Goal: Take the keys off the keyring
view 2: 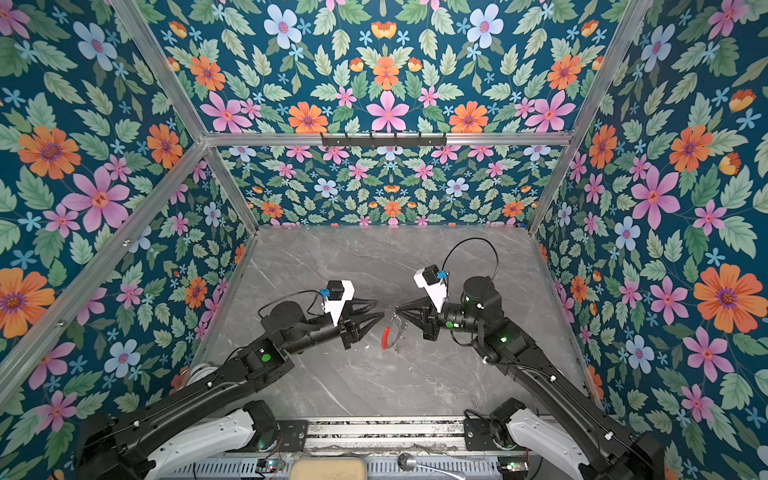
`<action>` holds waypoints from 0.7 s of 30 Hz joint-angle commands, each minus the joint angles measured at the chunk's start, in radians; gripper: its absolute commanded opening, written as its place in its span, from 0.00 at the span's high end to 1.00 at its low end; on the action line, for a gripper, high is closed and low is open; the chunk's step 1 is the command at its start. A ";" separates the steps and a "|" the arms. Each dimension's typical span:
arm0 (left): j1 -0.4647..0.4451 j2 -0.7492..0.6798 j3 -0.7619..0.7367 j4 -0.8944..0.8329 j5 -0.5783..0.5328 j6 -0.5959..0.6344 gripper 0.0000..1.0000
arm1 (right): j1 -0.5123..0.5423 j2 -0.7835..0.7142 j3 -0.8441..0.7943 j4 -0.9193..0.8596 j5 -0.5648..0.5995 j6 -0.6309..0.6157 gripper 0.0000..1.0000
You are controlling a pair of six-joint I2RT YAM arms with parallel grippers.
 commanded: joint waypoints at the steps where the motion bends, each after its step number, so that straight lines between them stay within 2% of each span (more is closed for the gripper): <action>1: 0.022 0.033 0.008 0.103 0.219 -0.074 0.67 | -0.001 0.000 -0.008 0.110 -0.084 0.008 1.00; 11: 0.035 0.069 -0.006 0.213 0.313 -0.094 0.69 | -0.002 -0.026 -0.047 0.159 -0.102 0.061 1.00; 21: 0.037 0.098 0.003 0.216 0.312 -0.095 0.74 | -0.002 -0.030 -0.055 0.185 -0.102 0.087 1.00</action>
